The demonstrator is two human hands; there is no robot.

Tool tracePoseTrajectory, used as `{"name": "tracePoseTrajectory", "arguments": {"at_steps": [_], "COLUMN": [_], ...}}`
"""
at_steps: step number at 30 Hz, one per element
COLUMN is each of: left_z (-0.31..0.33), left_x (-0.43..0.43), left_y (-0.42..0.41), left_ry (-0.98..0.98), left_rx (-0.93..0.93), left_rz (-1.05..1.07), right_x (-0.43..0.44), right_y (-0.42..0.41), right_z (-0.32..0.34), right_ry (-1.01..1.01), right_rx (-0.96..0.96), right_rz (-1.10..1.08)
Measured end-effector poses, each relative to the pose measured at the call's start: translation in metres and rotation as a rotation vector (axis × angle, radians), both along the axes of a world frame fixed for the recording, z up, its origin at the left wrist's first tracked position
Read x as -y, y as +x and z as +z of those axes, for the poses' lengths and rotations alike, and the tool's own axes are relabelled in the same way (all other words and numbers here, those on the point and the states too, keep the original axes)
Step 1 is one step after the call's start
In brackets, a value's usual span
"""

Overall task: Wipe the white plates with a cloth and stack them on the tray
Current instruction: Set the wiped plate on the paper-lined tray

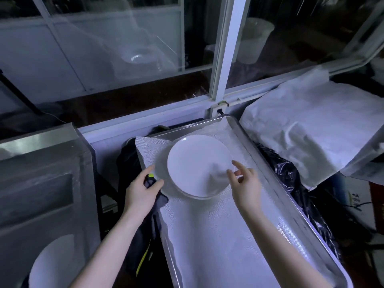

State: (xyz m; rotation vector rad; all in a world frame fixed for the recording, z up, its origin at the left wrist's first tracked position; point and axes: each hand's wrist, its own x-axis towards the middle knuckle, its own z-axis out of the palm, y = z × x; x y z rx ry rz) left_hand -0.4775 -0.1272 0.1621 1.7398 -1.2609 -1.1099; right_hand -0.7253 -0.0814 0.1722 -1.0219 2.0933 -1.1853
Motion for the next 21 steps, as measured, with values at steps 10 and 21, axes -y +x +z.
{"name": "tracePoseTrajectory", "arguments": {"at_steps": [10, 21], "left_z": [0.050, 0.076], "left_x": [-0.078, -0.176], "left_y": [0.104, 0.268], "left_ry": [-0.171, -0.362], "left_rx": [-0.192, -0.379], "left_rz": [0.262, 0.541], "right_x": [-0.034, -0.101], "right_y": [0.140, 0.373], "right_z": [0.041, 0.057], "right_ry": [-0.151, -0.041], "right_rx": [0.040, 0.229], "right_rz": [0.574, 1.077]}}
